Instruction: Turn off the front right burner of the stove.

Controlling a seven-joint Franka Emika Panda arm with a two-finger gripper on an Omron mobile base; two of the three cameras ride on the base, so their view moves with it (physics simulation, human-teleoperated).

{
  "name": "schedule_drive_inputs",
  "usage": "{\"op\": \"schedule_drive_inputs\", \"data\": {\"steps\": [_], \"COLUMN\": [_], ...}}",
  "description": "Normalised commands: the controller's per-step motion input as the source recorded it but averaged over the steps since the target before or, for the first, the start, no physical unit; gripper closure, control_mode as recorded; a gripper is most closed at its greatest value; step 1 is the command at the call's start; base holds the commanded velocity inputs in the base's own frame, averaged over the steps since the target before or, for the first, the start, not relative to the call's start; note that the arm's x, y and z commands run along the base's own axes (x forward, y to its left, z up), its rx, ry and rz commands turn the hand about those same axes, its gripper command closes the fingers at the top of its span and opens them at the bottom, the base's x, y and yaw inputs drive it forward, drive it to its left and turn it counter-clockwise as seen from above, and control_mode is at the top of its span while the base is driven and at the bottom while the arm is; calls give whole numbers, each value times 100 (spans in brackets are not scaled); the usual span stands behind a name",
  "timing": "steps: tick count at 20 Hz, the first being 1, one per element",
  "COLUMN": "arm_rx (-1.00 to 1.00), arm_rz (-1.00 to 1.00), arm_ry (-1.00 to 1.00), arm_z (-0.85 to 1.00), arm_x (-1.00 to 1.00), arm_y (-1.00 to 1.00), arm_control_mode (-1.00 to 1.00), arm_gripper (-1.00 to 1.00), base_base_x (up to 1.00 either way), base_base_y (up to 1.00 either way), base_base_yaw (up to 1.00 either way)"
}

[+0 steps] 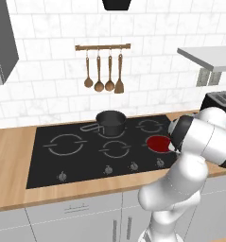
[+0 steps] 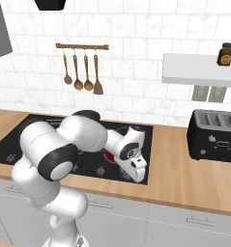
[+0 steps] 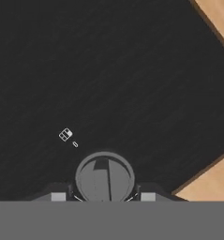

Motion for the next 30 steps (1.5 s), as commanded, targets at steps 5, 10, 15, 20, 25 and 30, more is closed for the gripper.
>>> {"op": "schedule_drive_inputs", "data": {"steps": [5,10,15,20,25,30], "arm_rx": [7,2,0,0,0,0], "arm_rz": [-66,-70,-75,-82,-83,-85], "arm_ry": [22,24,32,38,49,50], "arm_z": [-3,-7,-18,-25,-43,-38], "arm_x": [-7,-1,0,0,0,0], "arm_y": [0,6,16,26,18,20], "arm_control_mode": [-100,-100,-100,-100,-100,-100], "arm_gripper": [100,100,100,100,100,100], "base_base_x": [0,0,0,0,0,0], "base_base_y": [0,0,0,0,0,0], "base_base_yaw": [0,0,0,0,0,0]}}
